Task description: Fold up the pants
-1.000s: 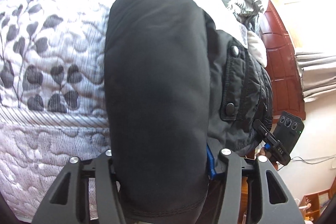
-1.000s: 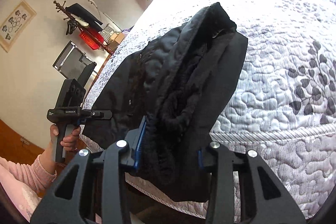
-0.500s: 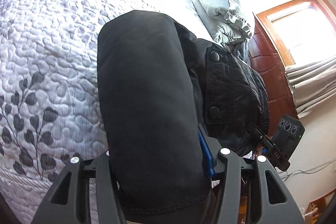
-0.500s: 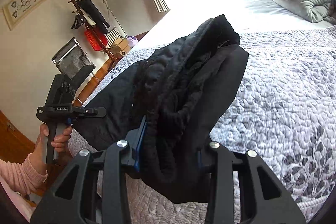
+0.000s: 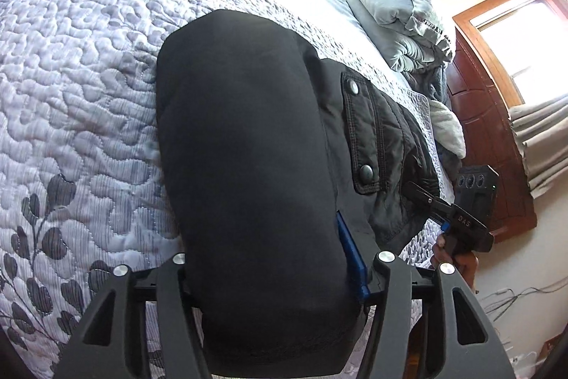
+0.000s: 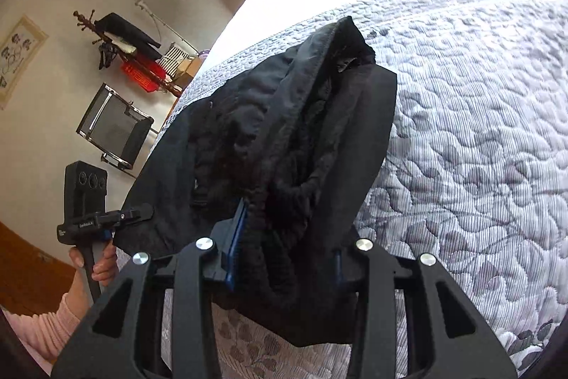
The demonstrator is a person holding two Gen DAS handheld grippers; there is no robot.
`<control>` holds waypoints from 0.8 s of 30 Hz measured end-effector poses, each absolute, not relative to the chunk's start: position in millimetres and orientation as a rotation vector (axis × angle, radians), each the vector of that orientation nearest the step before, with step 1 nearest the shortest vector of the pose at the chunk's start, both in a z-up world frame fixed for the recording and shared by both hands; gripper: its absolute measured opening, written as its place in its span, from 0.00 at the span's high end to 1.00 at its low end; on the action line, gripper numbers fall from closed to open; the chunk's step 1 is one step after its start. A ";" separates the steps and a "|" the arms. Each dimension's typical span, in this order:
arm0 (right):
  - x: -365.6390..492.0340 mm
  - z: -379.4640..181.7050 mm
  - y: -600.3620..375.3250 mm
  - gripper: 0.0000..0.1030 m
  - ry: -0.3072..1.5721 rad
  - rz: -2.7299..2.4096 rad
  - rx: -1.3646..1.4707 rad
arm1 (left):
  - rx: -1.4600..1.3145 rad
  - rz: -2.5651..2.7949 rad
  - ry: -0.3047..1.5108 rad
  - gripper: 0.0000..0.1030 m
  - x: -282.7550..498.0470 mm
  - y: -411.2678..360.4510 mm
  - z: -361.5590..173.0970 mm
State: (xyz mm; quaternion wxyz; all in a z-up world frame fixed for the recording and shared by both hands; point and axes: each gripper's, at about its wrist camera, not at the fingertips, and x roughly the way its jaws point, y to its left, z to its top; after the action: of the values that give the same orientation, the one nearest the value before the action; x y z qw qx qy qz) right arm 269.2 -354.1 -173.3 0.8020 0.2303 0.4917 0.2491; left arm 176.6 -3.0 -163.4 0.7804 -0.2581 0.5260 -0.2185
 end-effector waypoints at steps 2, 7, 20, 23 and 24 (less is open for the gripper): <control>270.2 -185.4 -358.9 0.60 1.072 0.527 0.512 | -0.559 -0.474 1.148 0.38 175.5 -3.7 -171.0; 267.8 -199.4 -367.0 0.51 1.074 0.524 0.580 | -0.536 -0.470 1.141 0.32 172.3 -11.7 -179.3; 234.8 -217.8 -420.1 0.31 1.018 0.498 0.749 | -0.395 -0.361 1.090 0.07 160.5 -11.4 -166.2; 221.7 -212.0 -434.1 0.30 0.992 0.462 0.764 | -0.335 -0.300 1.044 0.05 146.0 -8.2 -154.2; 217.6 -209.7 -438.4 0.30 0.985 0.442 0.766 | -0.319 -0.278 1.027 0.04 141.3 -6.5 -150.2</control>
State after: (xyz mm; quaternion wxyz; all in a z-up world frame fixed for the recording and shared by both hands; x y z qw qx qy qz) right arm 217.6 -438.4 -209.7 0.7888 0.3556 0.4575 0.2053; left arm 141.3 -6.5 -150.2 0.8496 -0.1516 0.4875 -0.1322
